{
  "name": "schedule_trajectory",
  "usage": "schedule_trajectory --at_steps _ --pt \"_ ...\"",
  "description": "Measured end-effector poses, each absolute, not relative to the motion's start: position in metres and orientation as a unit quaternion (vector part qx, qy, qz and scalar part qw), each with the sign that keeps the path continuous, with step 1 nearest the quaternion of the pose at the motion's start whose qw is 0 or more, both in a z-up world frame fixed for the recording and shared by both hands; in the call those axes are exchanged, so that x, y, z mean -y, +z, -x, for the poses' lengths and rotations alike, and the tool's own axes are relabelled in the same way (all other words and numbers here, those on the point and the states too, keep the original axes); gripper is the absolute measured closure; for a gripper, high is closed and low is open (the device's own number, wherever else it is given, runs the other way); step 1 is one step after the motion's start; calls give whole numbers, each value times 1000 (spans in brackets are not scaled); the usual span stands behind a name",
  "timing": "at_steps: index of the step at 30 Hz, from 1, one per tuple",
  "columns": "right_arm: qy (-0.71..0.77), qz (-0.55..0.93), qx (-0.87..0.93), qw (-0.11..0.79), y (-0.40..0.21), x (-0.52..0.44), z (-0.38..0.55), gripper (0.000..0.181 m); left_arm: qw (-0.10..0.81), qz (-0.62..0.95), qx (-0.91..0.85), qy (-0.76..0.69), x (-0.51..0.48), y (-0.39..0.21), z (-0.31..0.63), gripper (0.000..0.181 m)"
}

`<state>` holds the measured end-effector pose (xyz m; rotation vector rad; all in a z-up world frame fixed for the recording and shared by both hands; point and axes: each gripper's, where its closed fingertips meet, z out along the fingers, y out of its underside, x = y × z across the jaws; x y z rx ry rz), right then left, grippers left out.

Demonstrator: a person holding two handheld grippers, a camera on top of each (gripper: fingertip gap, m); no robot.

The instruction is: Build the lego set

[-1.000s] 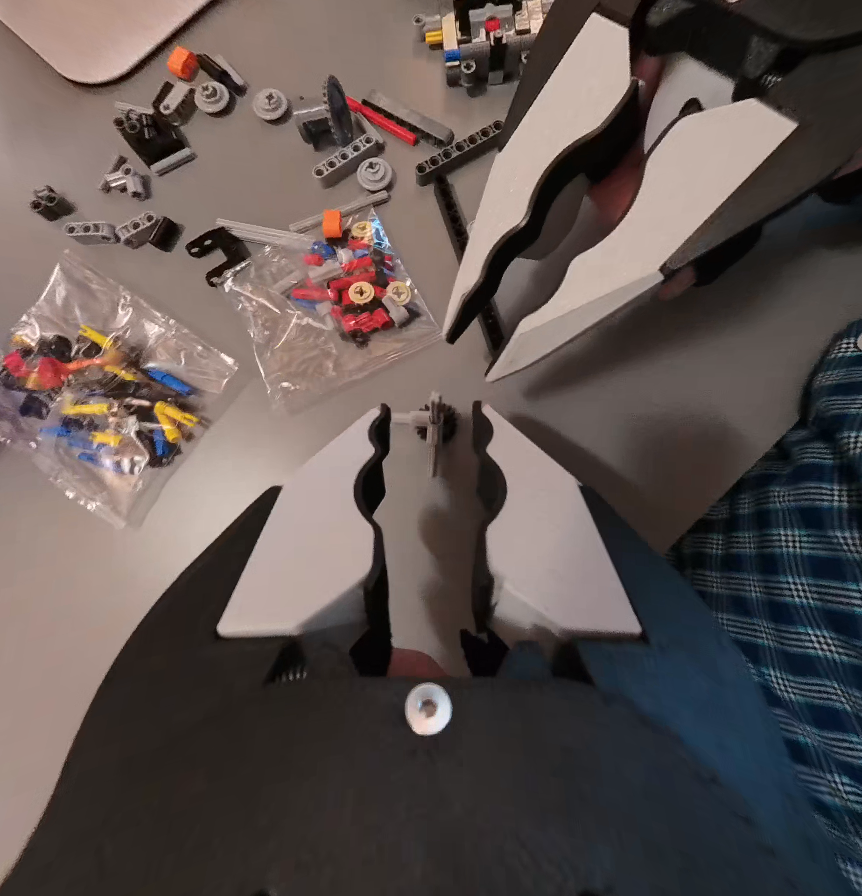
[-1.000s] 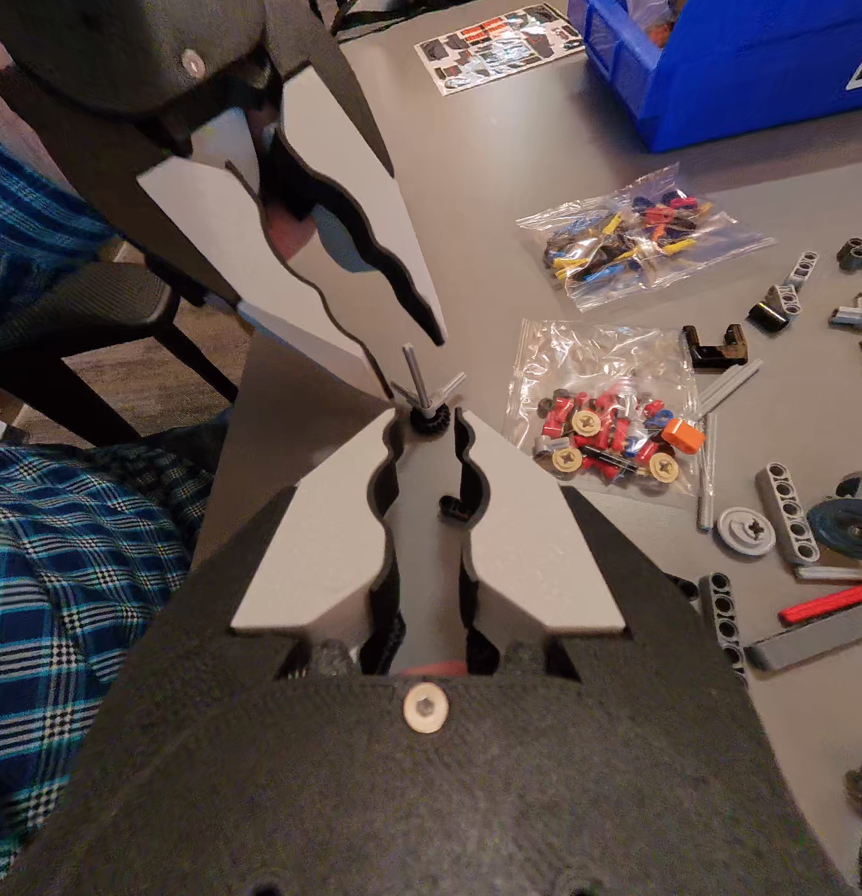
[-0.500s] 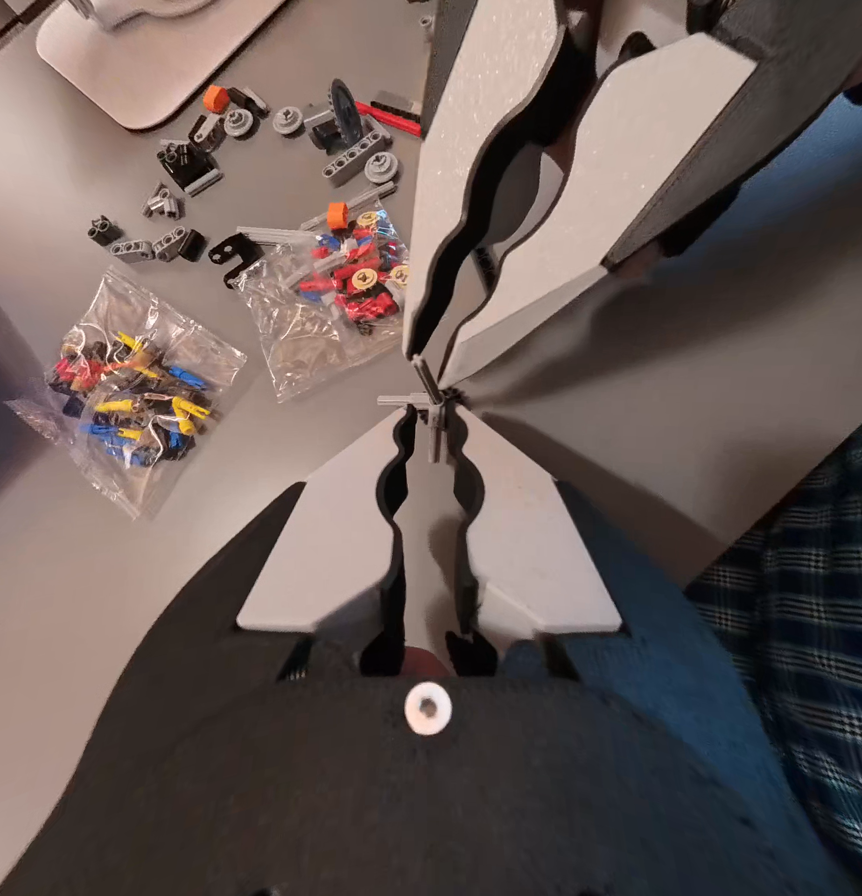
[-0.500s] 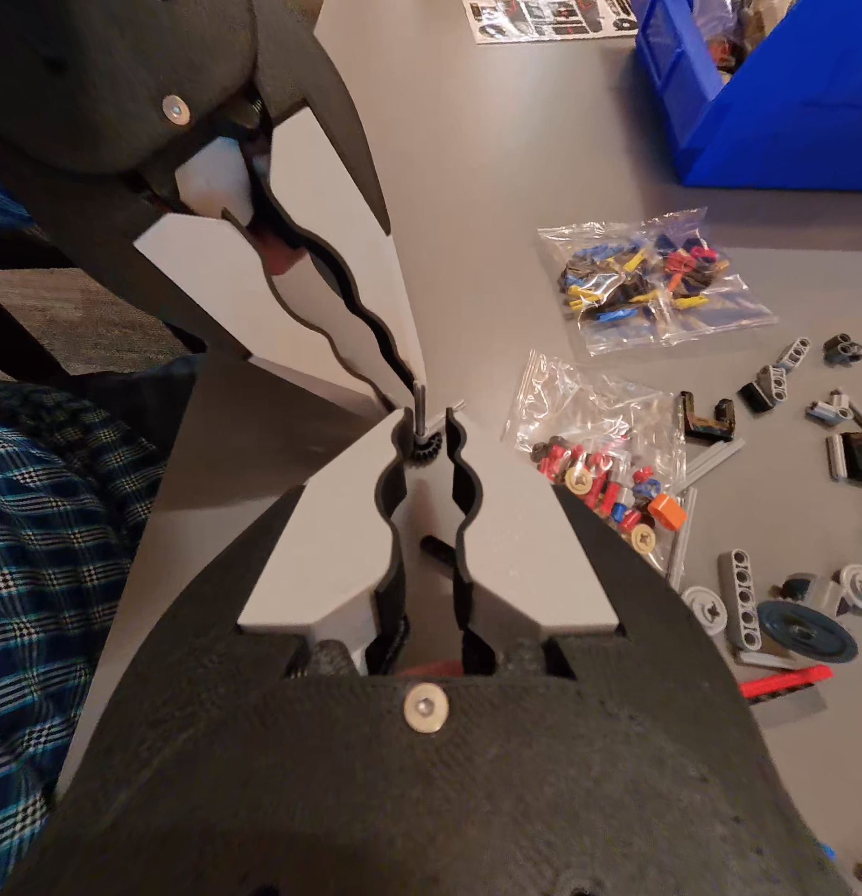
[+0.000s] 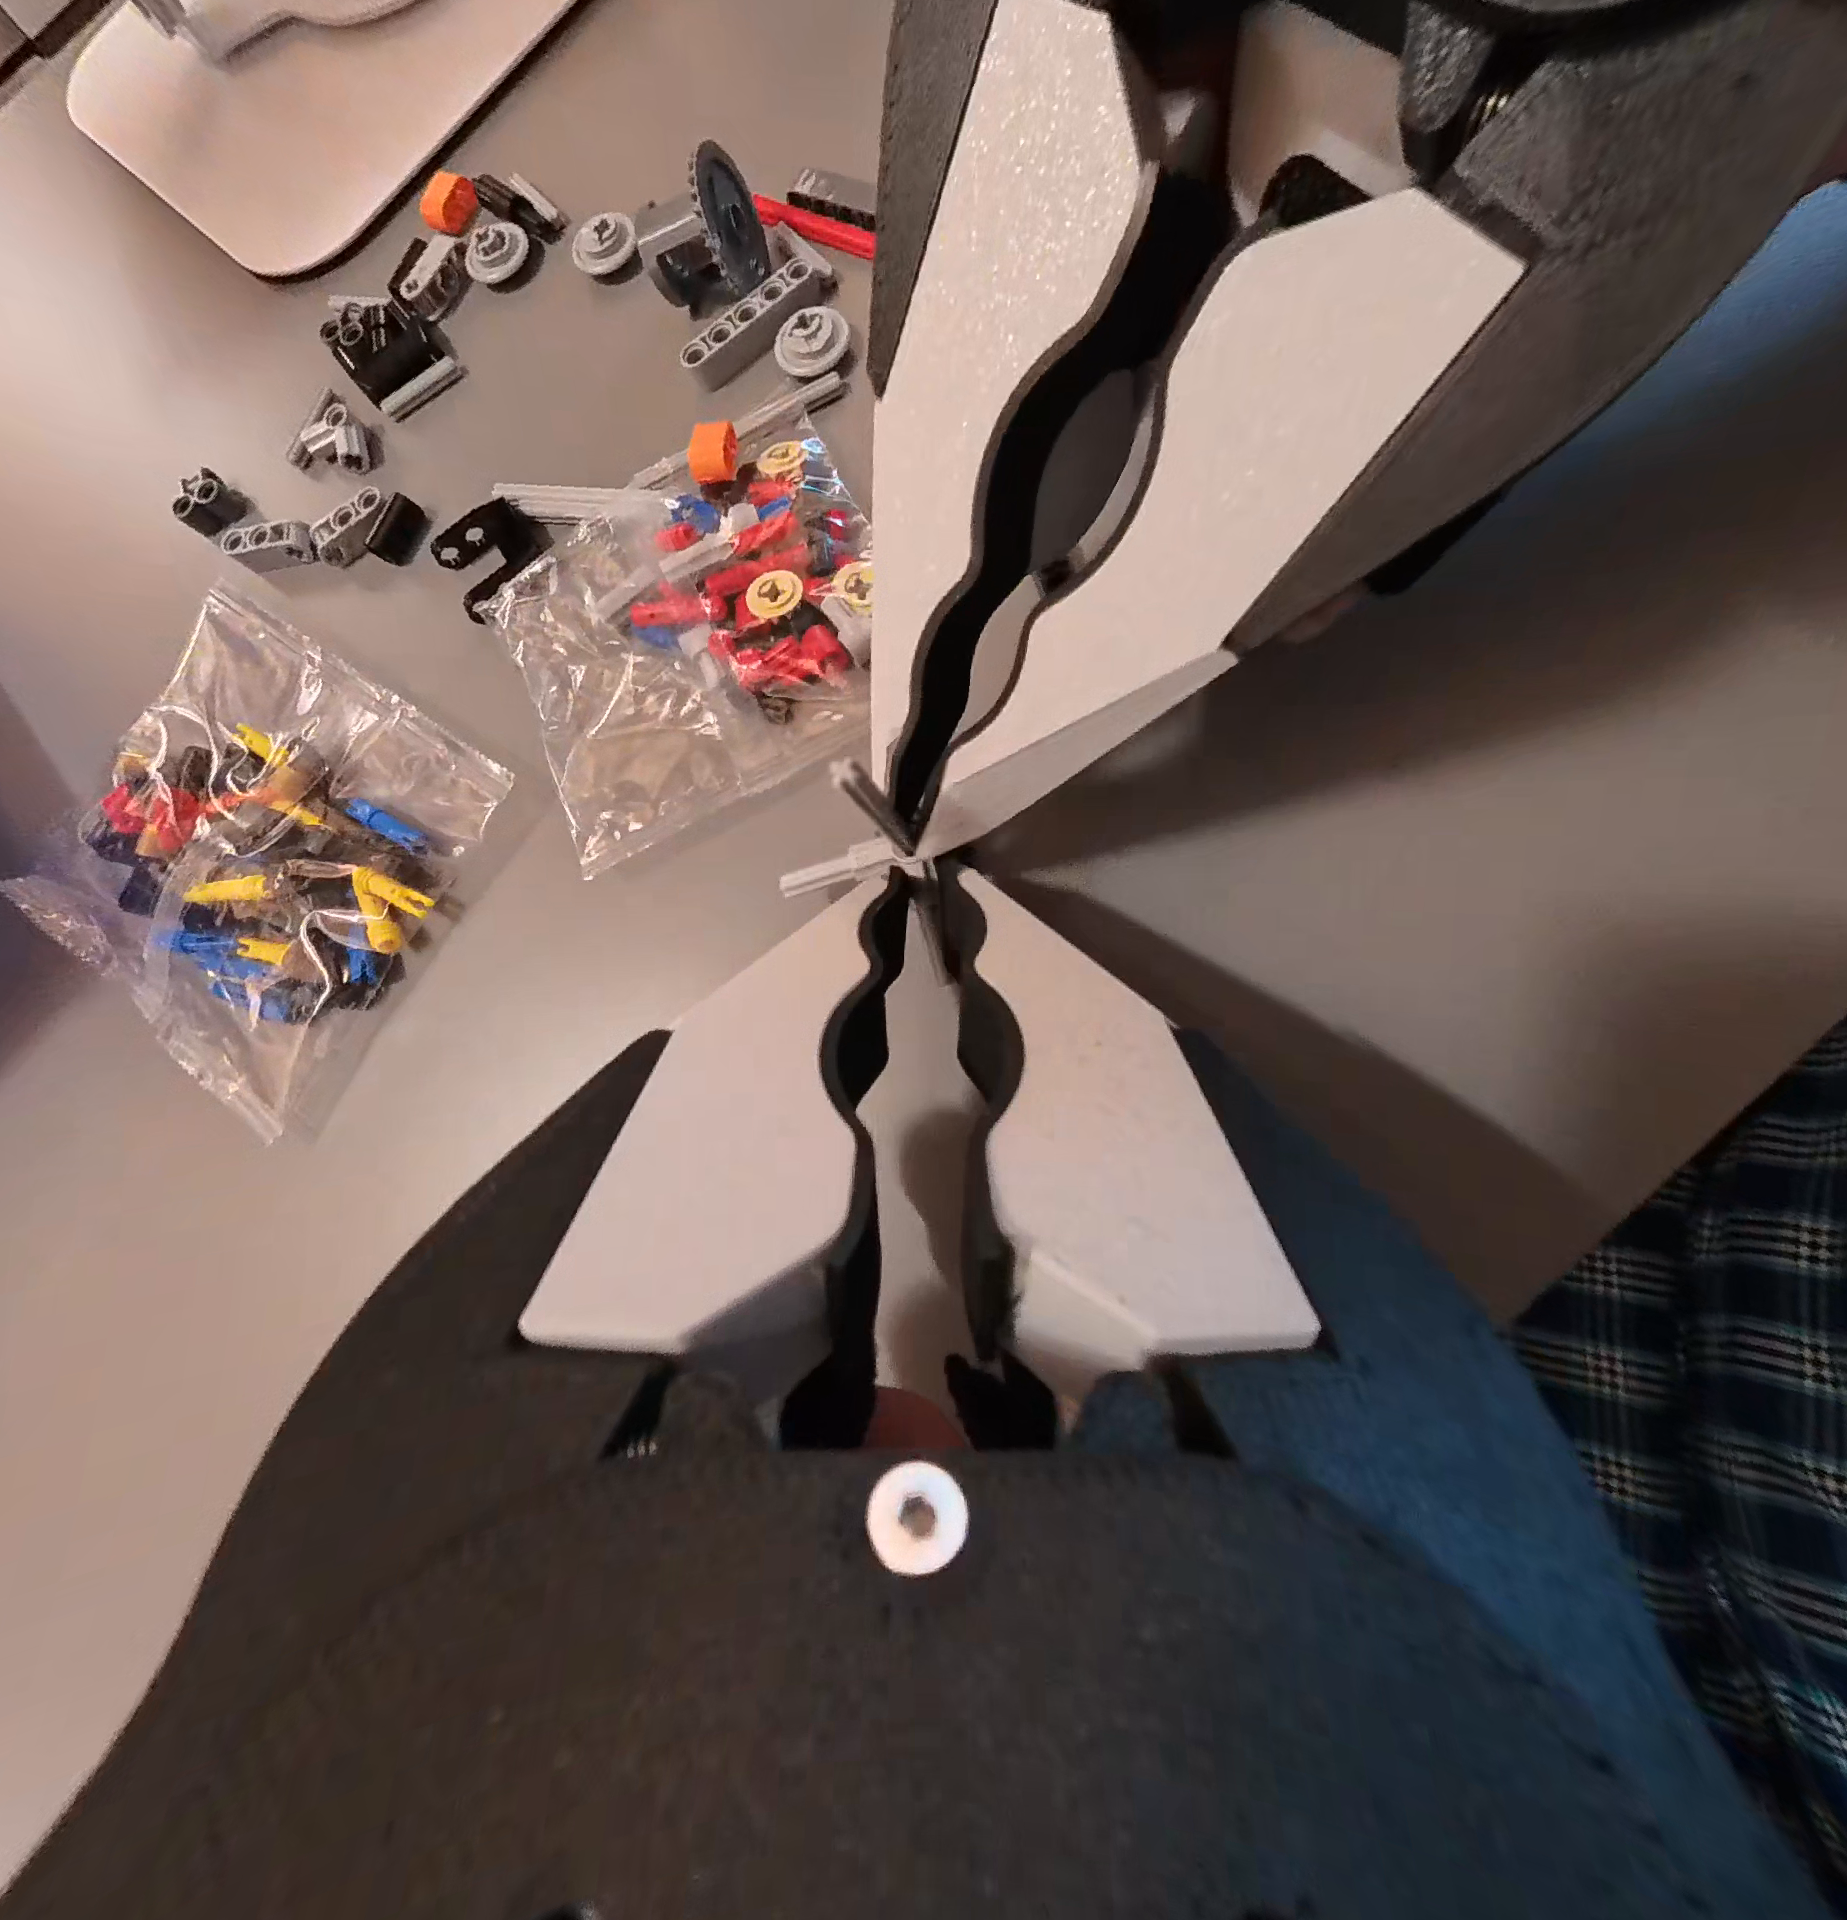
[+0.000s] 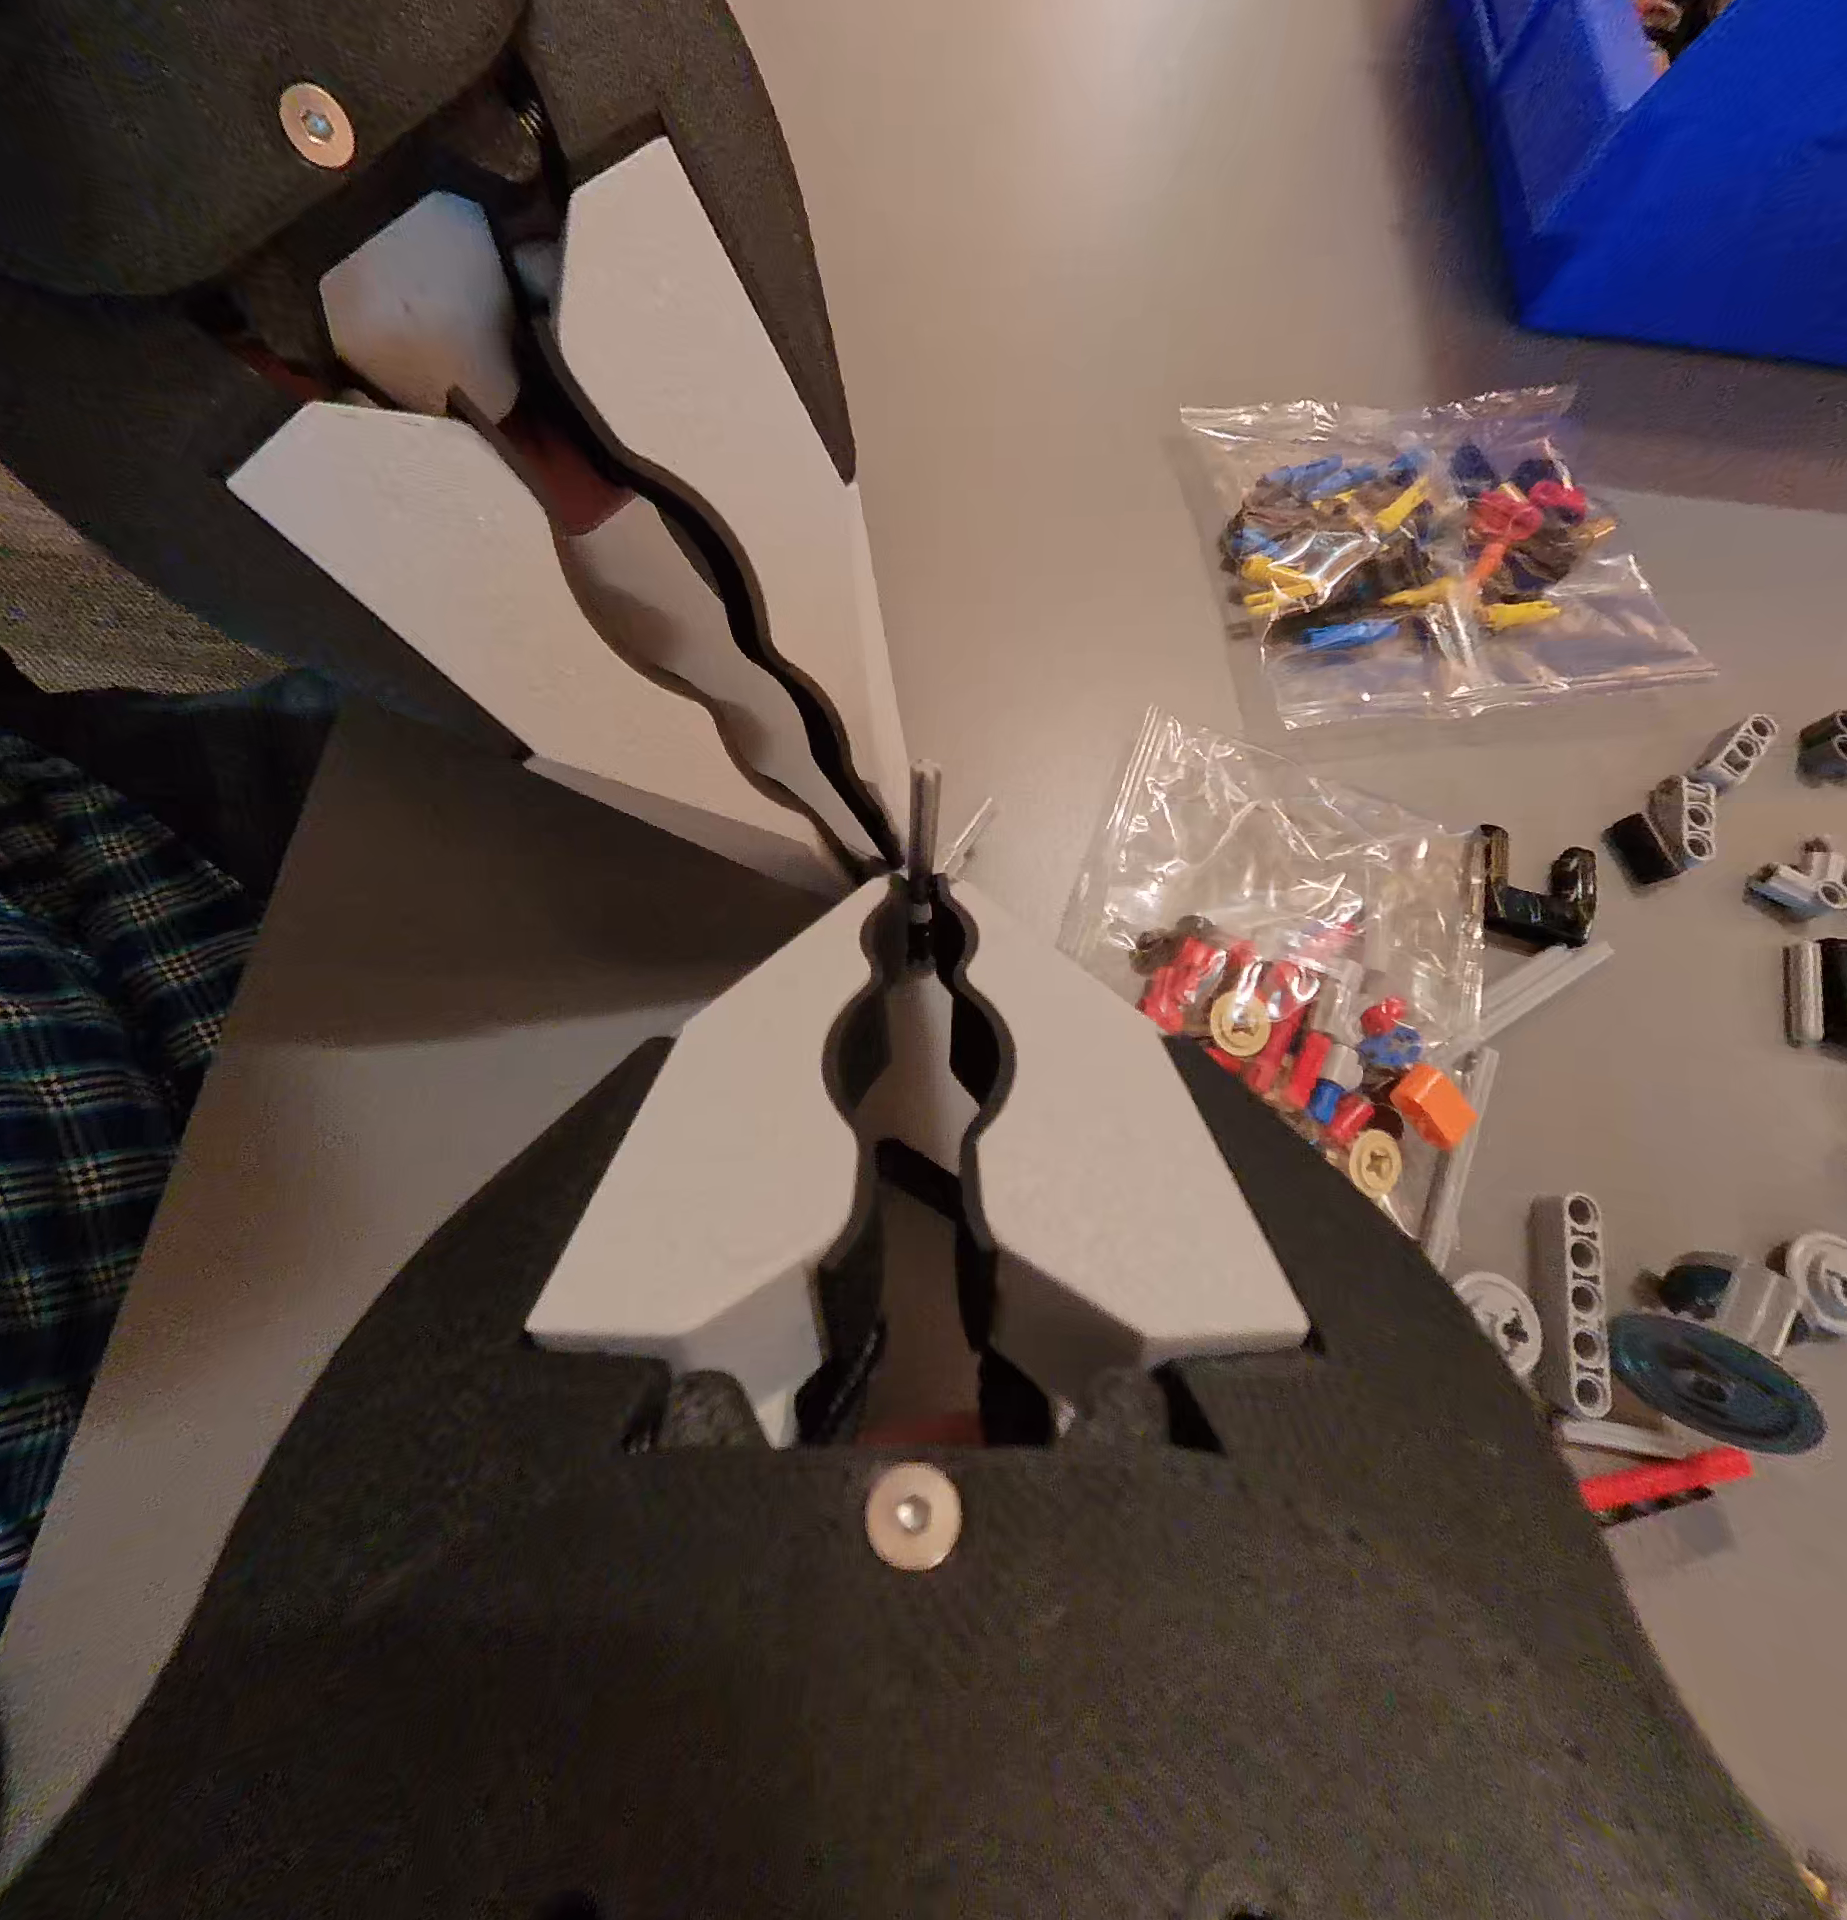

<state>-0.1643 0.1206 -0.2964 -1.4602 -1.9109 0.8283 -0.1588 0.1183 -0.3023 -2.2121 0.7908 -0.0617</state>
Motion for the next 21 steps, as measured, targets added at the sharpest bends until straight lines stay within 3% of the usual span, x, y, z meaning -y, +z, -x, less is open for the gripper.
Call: schedule_trajectory --at_steps 1,17,21 --pt "310 549 718 295 -297 -121 165 180 385 868 -312 -23 -119 -302 159 177" --pt "322 562 707 283 -298 -124 162 181 370 871 -322 -18 -123 -303 158 178" --pt "324 560 709 281 -292 -126 155 168 367 864 -344 -6 -123 -302 161 179"
